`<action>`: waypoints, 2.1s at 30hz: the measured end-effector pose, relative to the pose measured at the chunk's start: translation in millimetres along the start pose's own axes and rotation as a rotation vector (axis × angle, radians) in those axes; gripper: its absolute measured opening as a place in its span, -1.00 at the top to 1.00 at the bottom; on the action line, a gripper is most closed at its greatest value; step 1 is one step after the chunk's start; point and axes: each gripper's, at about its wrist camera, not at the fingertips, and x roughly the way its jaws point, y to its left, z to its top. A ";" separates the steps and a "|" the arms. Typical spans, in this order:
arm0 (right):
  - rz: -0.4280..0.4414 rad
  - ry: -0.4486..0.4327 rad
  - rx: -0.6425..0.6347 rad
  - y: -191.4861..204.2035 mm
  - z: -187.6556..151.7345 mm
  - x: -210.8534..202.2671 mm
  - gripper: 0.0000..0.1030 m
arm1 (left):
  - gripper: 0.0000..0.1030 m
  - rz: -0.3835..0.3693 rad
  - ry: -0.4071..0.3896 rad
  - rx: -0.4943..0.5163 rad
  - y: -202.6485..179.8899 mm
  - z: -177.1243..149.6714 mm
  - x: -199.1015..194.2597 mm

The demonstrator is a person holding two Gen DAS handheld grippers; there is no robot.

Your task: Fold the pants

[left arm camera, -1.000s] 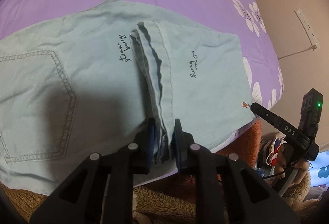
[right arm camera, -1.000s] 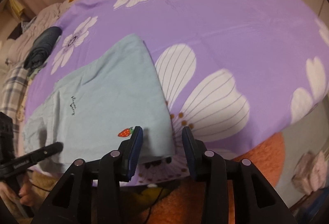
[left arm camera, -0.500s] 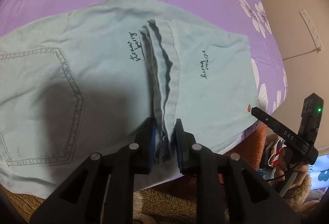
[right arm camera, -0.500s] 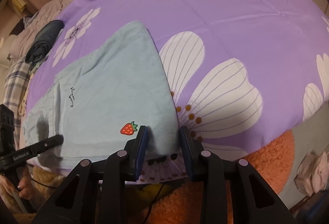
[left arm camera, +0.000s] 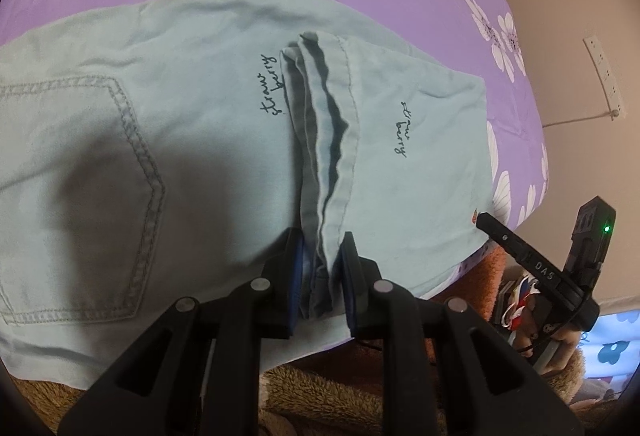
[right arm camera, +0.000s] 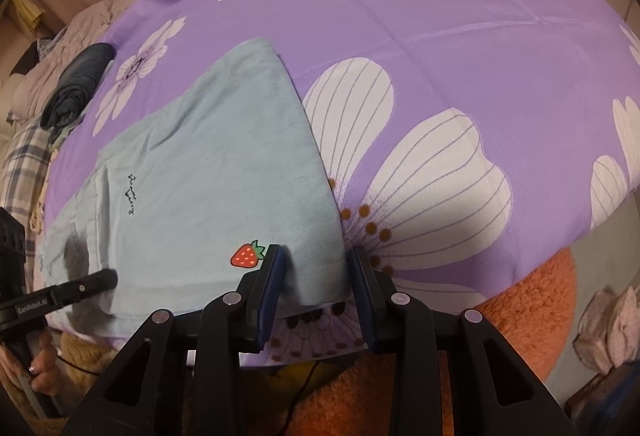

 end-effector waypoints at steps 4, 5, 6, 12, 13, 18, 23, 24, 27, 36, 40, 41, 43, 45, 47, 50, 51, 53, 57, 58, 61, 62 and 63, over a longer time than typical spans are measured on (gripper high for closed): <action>-0.008 -0.018 -0.001 1.7 -2.4 -0.1 0.36 | 0.61 -0.001 0.026 0.004 -0.7 3.4 0.4; -0.007 -0.019 0.005 1.1 -2.4 -0.2 0.36 | 0.61 0.003 0.030 0.006 -1.4 3.9 0.5; -0.007 -0.021 0.008 0.6 -2.5 -0.4 0.36 | 0.61 0.005 0.030 0.007 -1.1 3.9 0.6; -0.009 -0.019 0.005 1.1 -2.1 -0.2 0.36 | 0.61 -0.019 0.020 -0.029 4.2 3.7 -0.9; -0.011 -0.019 0.004 1.1 -2.0 -0.2 0.36 | 0.61 -0.026 0.020 -0.038 5.7 3.7 -1.3; -0.027 -0.020 -0.007 3.7 -2.5 -0.9 0.36 | 0.60 -0.037 0.024 -0.066 7.8 3.7 -5.0; -0.034 -0.016 -0.015 5.3 -0.8 -1.0 0.35 | 0.50 0.007 0.012 -0.060 3.1 4.6 -16.2; -0.033 -0.015 -0.015 5.3 -0.3 -1.4 0.35 | 0.47 0.024 -0.008 -0.049 2.1 4.1 -21.5; -0.041 -0.008 -0.017 6.6 2.5 -3.3 0.28 | 0.14 0.123 -0.124 -0.023 3.5 3.0 -49.7; -0.042 -0.105 -0.092 31.5 24.8 -23.3 -0.53 | -0.76 0.258 -0.442 -0.213 77.5 -8.6 -150.4; -0.002 -0.185 -0.139 51.9 36.1 -38.0 -0.63 | -0.82 0.335 -0.501 -0.316 109.5 -23.9 -171.8; 0.008 -0.207 -0.155 58.7 38.2 -41.2 -0.69 | -0.86 0.343 -0.512 -0.342 119.0 -28.0 -175.0; 0.025 -0.247 -0.169 68.8 40.5 -44.1 -0.84 | -0.88 0.345 -0.513 -0.392 136.8 -37.8 -175.5; 0.050 -0.277 -0.181 79.0 37.8 -43.3 -0.88 | -0.88 0.337 -0.500 -0.440 150.1 -44.8 -172.4; 0.081 -0.267 -0.200 86.6 35.1 -37.2 -0.88 | -0.88 0.320 -0.477 -0.488 161.9 -56.1 -163.6; 0.120 -0.235 -0.223 98.5 32.0 -25.8 -0.88 | -0.85 0.283 -0.433 -0.527 171.3 -66.3 -149.2; 0.127 -0.221 -0.231 102.7 30.7 -22.0 -0.88 | -0.85 0.271 -0.422 -0.535 171.9 -68.5 -144.7; 0.134 -0.202 -0.241 109.1 28.5 -17.4 -0.88 | -0.80 0.259 -0.412 -0.551 173.5 -70.4 -138.5; 0.138 -0.183 -0.262 116.8 23.6 -15.1 -0.88 | -0.63 0.269 -0.414 -0.551 169.5 -71.2 -136.4; 0.134 -0.175 -0.267 117.8 23.1 -13.7 -0.88 | -0.51 0.262 -0.411 -0.552 170.2 -69.9 -135.5; 0.132 -0.156 -0.264 120.1 21.7 -10.9 -0.88 | -0.37 0.214 -0.413 -0.593 172.2 -73.4 -135.6; 0.130 -0.152 -0.263 121.2 22.0 -9.8 -0.88 | -0.34 0.212 -0.412 -0.594 171.4 -74.2 -135.1; 0.129 -0.149 -0.262 122.3 22.0 -8.9 -0.88 | -0.32 0.209 -0.406 -0.592 171.2 -75.1 -134.8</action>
